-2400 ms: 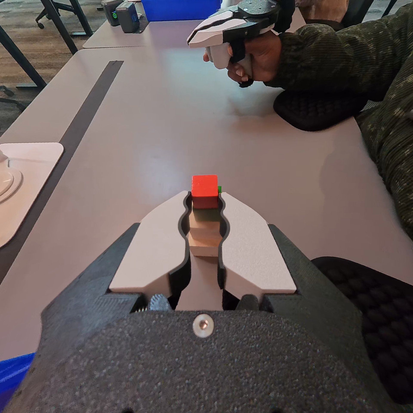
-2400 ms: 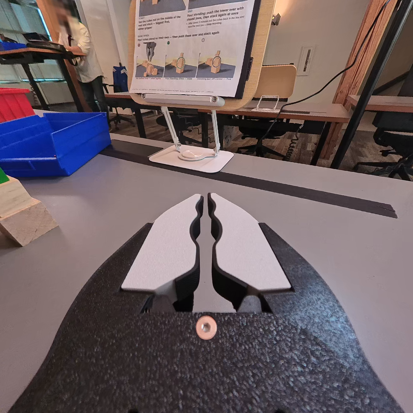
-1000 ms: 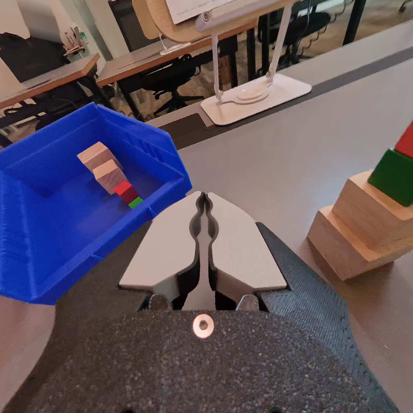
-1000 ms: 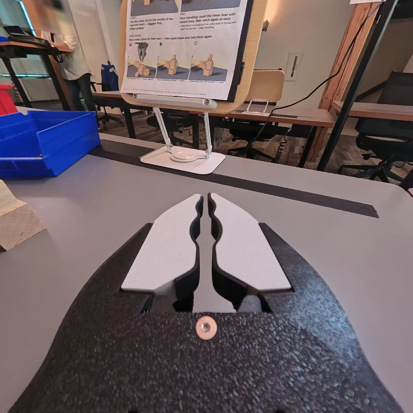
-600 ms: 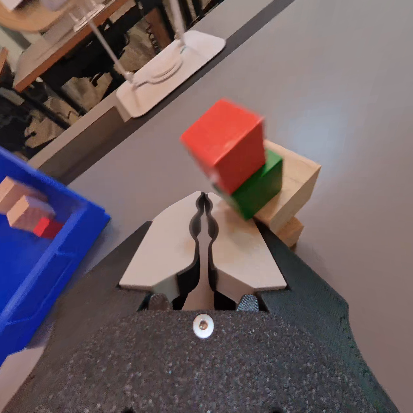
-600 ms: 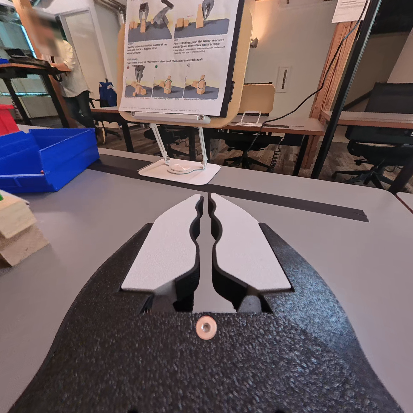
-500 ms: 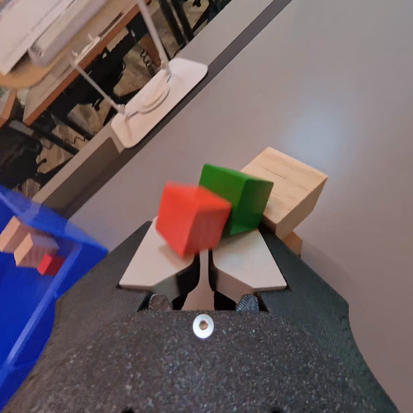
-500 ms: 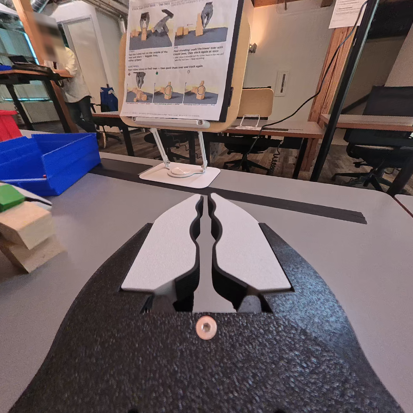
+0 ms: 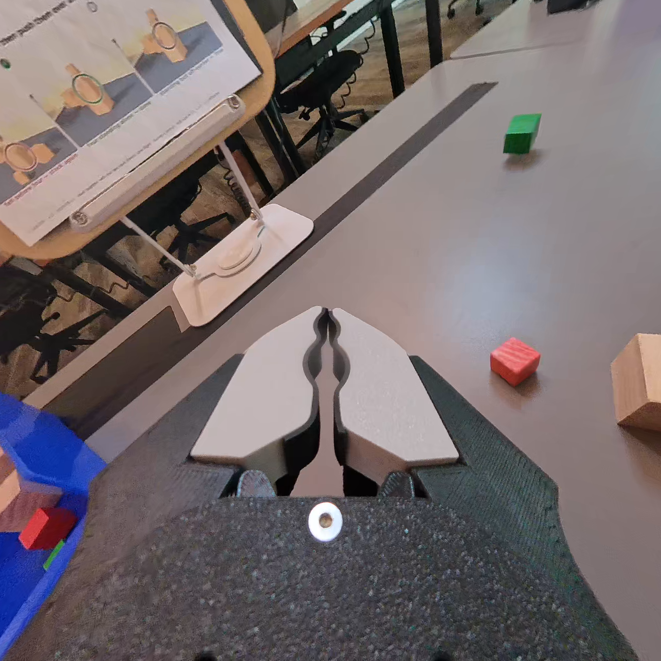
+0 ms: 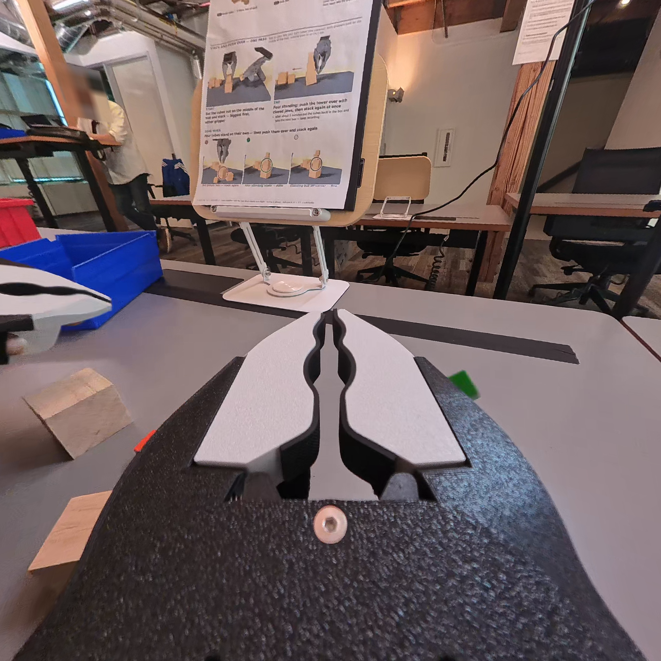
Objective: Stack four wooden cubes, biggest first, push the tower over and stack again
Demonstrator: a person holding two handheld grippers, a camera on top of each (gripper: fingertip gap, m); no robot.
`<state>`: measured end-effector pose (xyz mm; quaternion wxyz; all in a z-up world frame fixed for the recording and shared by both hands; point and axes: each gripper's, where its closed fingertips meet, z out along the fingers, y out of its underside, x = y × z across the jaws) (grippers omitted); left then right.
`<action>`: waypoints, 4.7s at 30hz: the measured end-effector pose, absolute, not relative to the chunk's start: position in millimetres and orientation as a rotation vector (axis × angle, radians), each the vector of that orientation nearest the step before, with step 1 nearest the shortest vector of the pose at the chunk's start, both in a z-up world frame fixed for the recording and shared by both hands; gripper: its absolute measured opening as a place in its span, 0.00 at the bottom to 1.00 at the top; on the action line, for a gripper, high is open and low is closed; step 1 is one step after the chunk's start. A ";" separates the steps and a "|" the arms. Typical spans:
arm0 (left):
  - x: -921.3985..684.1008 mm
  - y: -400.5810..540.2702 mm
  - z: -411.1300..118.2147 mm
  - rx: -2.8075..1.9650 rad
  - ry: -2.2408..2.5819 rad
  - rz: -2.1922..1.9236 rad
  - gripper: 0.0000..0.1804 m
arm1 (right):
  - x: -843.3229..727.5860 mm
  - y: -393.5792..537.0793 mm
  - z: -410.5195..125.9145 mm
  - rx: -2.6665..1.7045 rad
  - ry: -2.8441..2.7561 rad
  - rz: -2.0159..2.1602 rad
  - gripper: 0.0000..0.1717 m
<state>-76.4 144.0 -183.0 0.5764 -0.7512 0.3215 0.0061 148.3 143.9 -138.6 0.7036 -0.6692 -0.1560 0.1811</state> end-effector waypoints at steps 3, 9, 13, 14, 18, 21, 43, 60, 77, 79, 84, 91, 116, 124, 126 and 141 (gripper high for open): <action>-89.0 135.7 -172.0 -1.741 0.676 -0.069 0.00 | 148.5 144.2 -139.2 -1.489 -0.346 0.399 0.02; -122.5 116.9 -155.7 -1.694 0.469 -0.266 0.00 | 144.7 144.7 -144.2 -1.501 -0.364 0.400 0.02; -146.3 112.8 -151.6 -1.641 0.382 -0.310 0.00 | 139.2 145.0 -150.0 -1.514 -0.388 0.400 0.02; -149.5 113.1 -152.0 -1.629 0.374 -0.333 0.00 | 137.7 145.0 -151.5 -1.518 -0.394 0.401 0.02; -169.5 121.6 -152.4 -1.579 0.340 -0.309 0.00 | 134.0 144.9 -155.4 -1.527 -0.411 0.397 0.02; -190.5 125.3 -145.4 -1.506 0.281 -0.214 0.00 | 133.5 144.8 -156.1 -1.527 -0.415 0.394 0.02; -213.5 136.6 -154.4 -1.554 0.205 -0.099 0.00 | 62.7 128.6 -167.1 -1.586 -0.707 0.518 0.07; -206.6 135.0 -156.3 -1.561 0.232 -0.137 0.00 | -94.4 74.3 -252.2 -1.733 -1.779 0.491 0.48; -203.0 137.4 -159.0 -1.575 0.237 -0.235 0.00 | -11.4 183.2 -240.0 -1.668 -1.893 0.582 0.34; -202.5 138.2 -161.4 -1.583 0.240 -0.236 0.00 | -10.1 184.1 -244.8 -1.662 -1.887 0.607 0.34; -200.8 139.8 -166.3 -1.599 0.248 -0.245 0.00 | -6.2 182.3 -254.2 -1.658 -1.895 0.647 0.34; -198.3 140.5 -169.5 -1.611 0.258 -0.261 0.00 | -2.6 180.0 -259.8 -1.638 -1.911 0.676 0.34; -193.5 137.0 -170.7 -1.620 0.275 -0.284 0.00 | -3.4 145.9 -207.6 -1.567 -1.695 0.636 0.31; -189.2 135.9 -173.2 -1.627 0.292 -0.288 0.00 | 38.3 50.6 -241.5 -1.636 -1.815 0.841 0.36; -188.2 136.3 -175.2 -1.634 0.295 -0.291 0.00 | 44.0 39.6 -255.1 -1.657 -1.853 0.813 0.40; -186.7 136.6 -182.0 -1.651 0.301 -0.294 0.00 | 29.2 36.8 -262.0 -1.578 -1.889 0.825 0.30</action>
